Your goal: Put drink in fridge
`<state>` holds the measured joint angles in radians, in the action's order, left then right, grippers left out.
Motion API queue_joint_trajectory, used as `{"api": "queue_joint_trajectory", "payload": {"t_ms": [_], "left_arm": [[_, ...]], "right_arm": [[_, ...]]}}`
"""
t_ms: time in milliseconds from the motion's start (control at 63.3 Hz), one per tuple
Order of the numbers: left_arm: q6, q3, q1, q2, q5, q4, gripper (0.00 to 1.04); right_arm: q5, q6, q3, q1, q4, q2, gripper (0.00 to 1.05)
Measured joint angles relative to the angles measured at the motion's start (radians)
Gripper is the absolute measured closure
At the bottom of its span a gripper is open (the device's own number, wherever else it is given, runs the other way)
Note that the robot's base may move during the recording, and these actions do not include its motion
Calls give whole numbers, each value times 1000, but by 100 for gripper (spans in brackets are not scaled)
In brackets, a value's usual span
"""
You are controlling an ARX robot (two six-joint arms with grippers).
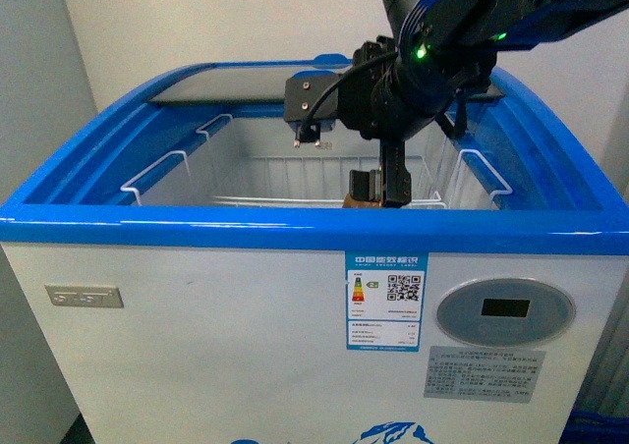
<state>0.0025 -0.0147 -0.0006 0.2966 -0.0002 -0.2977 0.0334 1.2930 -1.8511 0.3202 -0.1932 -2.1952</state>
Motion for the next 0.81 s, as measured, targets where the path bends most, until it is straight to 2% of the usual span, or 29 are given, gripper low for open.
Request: {"api": "queue_joint_trajectory", "payload": {"t_ms": [126,332,442,505,600,679,742,774,806], "left_arm": [[0,0,0,-40,0,40,102],[0,0,0,-97,0,98,102],[0,0,0,-118,0,119,102],[0,0,0,-212,1,246,102],[0,0,0,-283,0,291,102],[0,0,0,-288,1,294,102],[0,0,0,-290,0,295,102],[0,0,0,-290,0,295,102],[0,0,0,-290,0,296,102]], "right_arm": [[-20,-44,-6,-11,-21,58,8],[46,-299,20,-48,13,269,8],[89,-509,151,-71,47,456,8],[135,-692,303,-77,51,638,8],[171,-851,481,-71,-9,848,8],[228,-1039,701,2,-169,1158,8],[328,-1152,799,86,-288,1351,8],[386,-1181,855,120,-261,1435,12],[386,-1201,916,127,-198,1516,17]]}}
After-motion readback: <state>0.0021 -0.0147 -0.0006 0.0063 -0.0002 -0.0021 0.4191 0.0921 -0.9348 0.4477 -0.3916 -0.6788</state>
